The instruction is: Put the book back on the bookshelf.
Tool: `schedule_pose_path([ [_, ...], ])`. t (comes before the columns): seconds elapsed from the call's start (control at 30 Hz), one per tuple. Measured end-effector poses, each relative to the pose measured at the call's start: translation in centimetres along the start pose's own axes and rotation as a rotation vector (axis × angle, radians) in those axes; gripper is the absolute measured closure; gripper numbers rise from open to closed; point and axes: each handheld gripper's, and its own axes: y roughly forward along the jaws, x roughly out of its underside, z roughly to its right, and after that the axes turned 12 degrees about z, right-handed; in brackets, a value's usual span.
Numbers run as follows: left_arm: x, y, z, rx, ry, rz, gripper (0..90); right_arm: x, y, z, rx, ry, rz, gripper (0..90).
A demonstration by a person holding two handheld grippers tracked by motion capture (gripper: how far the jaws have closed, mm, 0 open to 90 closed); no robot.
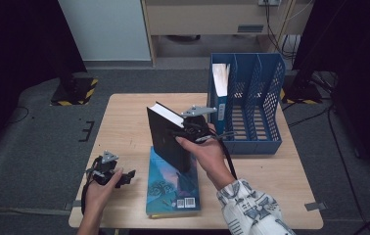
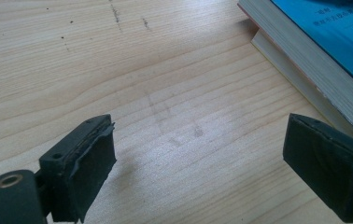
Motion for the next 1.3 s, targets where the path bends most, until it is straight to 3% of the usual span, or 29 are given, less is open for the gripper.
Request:
schedule_pose_path([
  [0.5, 0.1, 0.2, -0.1, -0.004, 0.000, -0.005, 6.9, -0.6, 0.0, 1.2, 0.014, 0.089, -0.006, 53.0],
  [0.63, 0.0, 0.1, -0.1, -0.002, -0.008, 0.017, 7.0, -0.7, -0.3, 1.3, 0.008, 0.083, -0.011, 53.1],
  [1.3, 0.8, 0.9, -0.5, -0.013, -0.018, -0.021, 6.9, -1.3, -2.6, 0.9, 0.016, 0.086, 0.016, 53.4],
])
